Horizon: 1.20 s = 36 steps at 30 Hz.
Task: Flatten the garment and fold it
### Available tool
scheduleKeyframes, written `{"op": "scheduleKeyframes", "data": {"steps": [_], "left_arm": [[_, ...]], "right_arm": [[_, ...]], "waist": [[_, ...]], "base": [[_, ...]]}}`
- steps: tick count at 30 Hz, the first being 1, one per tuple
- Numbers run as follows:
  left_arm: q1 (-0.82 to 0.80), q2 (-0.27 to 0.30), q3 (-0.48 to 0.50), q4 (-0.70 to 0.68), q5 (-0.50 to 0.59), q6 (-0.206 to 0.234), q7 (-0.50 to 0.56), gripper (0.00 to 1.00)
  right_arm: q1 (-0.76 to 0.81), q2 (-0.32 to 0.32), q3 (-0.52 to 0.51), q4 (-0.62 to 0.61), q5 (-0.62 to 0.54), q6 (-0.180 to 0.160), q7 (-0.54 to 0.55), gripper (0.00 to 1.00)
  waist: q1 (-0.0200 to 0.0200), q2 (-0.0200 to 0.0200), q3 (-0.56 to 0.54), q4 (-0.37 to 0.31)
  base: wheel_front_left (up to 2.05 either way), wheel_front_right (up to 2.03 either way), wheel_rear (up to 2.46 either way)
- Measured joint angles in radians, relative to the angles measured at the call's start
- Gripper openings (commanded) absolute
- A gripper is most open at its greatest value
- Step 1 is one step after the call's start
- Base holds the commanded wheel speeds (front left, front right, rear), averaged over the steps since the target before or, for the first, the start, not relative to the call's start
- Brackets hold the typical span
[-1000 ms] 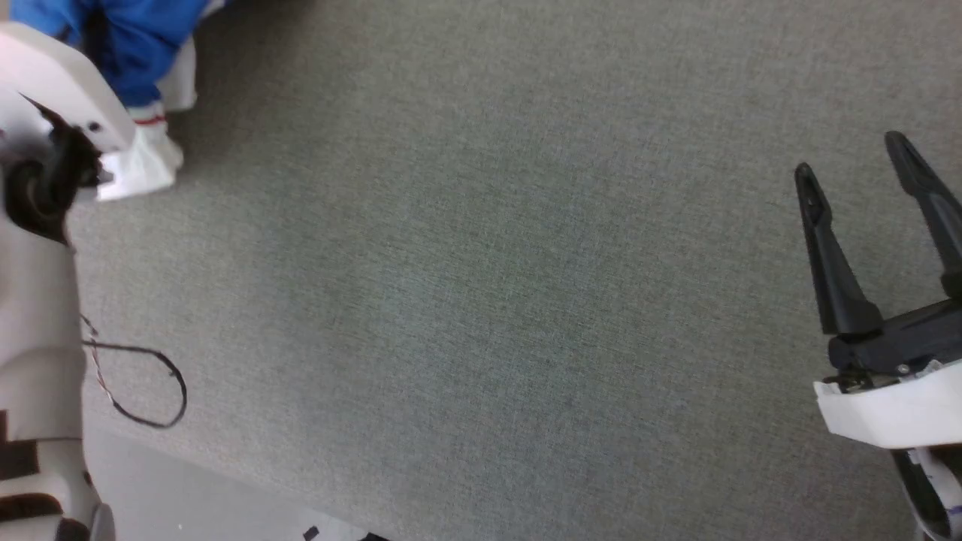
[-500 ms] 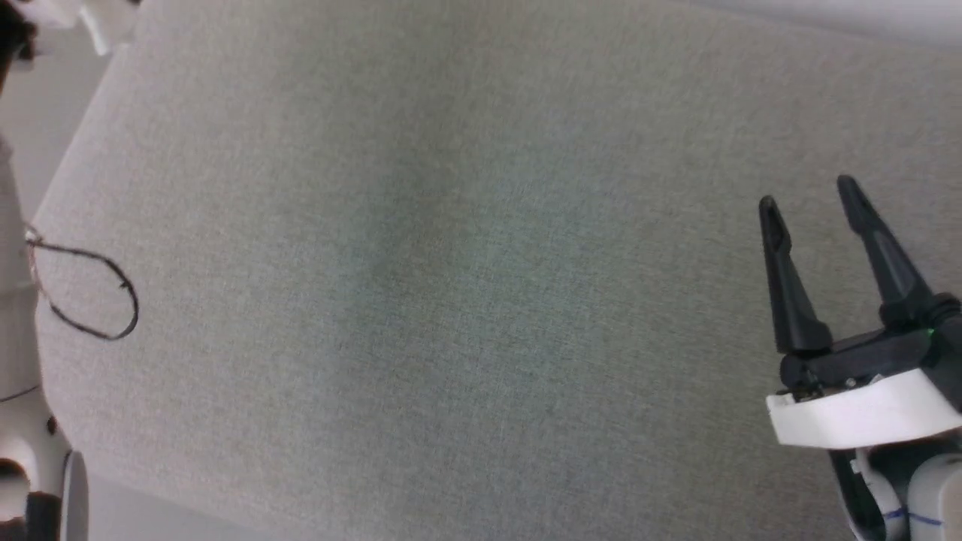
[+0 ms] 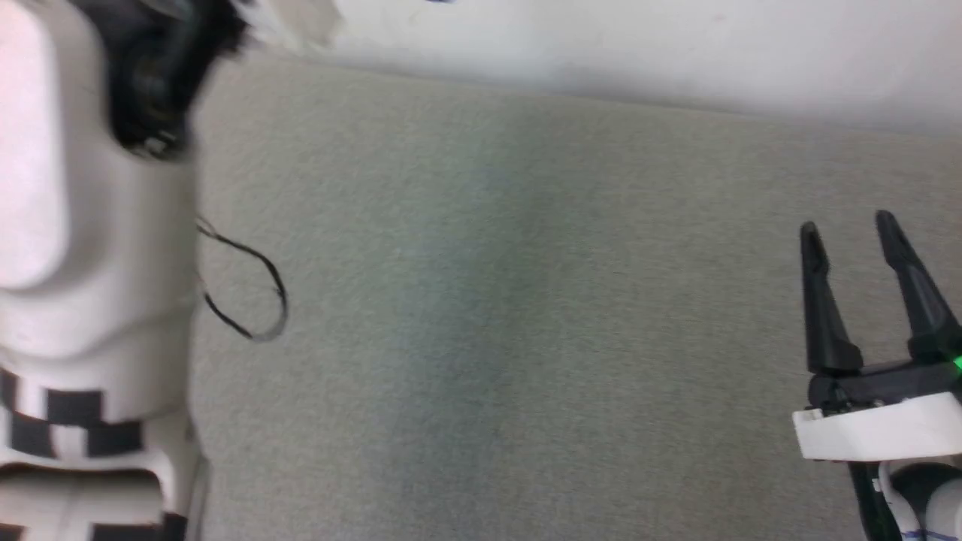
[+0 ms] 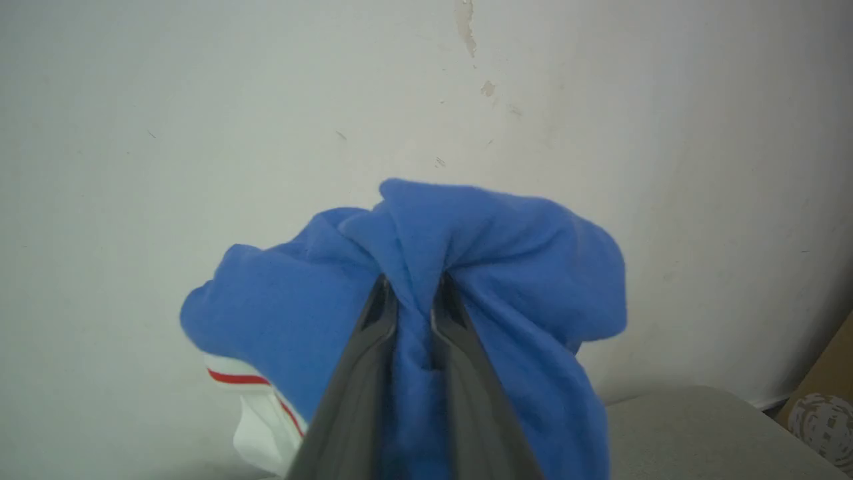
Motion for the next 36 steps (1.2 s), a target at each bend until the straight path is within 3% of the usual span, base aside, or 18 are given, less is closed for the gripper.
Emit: {"op": "scheduleKeyframes", "data": {"steps": [7,13,18,23,27,32,33,34,35,36], "left_arm": [[0.139,-0.104,-0.095,-0.043,-0.019,0.015,0.000,0.00],[0.296,-0.154,-0.203,-0.038,-0.009,0.050,-0.074,0.00],[0.408,-0.165,-0.293,0.037,0.013,0.081,-0.179,0.00],[0.481,-0.169,-0.381,0.155,0.033,0.138,-0.277,0.00],[0.537,-0.169,-0.464,0.255,0.009,0.194,-0.325,0.00],[0.554,-0.171,-0.544,0.316,-0.065,0.229,-0.374,0.00],[0.554,-0.171,-0.554,0.321,-0.084,0.235,-0.385,0.18],[0.553,-0.171,-0.563,0.325,-0.099,0.239,-0.401,0.87],[0.549,-0.171,-0.572,0.327,-0.109,0.242,-0.418,1.00],[0.544,-0.172,-0.575,0.328,-0.120,0.243,-0.437,1.00]], "right_arm": [[0.016,0.002,-0.066,-0.014,0.022,0.000,-0.005,1.00],[0.018,0.002,-0.087,-0.029,0.039,0.000,-0.008,1.00],[0.018,0.002,-0.086,-0.032,0.053,0.000,-0.015,1.00],[0.015,0.002,-0.087,-0.026,0.059,0.000,-0.024,1.00],[0.012,0.002,-0.079,-0.013,0.062,0.000,-0.026,1.00],[0.007,0.002,-0.076,-0.008,0.064,0.000,-0.031,1.00],[0.006,0.002,-0.076,-0.007,0.064,0.000,-0.031,1.00],[0.006,0.002,-0.076,-0.005,0.064,0.000,-0.031,1.00],[0.006,0.002,-0.076,-0.002,0.064,0.000,-0.031,1.00],[0.006,0.002,-0.076,0.000,0.064,0.000,-0.031,1.00]], "waist": [[0.0001,0.0000,-0.039,-0.085],[0.0002,0.0000,-0.046,-0.151],[0.0002,0.0001,-0.026,-0.185],[0.0004,0.0001,0.005,-0.201],[0.0003,0.0001,0.021,-0.208],[0.0003,0.0001,0.031,-0.207],[0.0003,0.0001,0.032,-0.205],[0.0004,0.0001,0.032,-0.202],[0.0005,0.0002,0.030,-0.200],[0.0005,0.0002,0.027,-0.199]], "base": [[0.00,0.00,0.00],[0.00,0.00,0.00],[0.00,0.00,0.00],[0.00,0.00,0.00],[0.00,0.00,0.00],[0.00,0.00,0.00],[0.00,0.00,0.00],[0.00,0.00,0.00],[0.00,0.00,0.00],[0.00,0.00,0.00]]}}
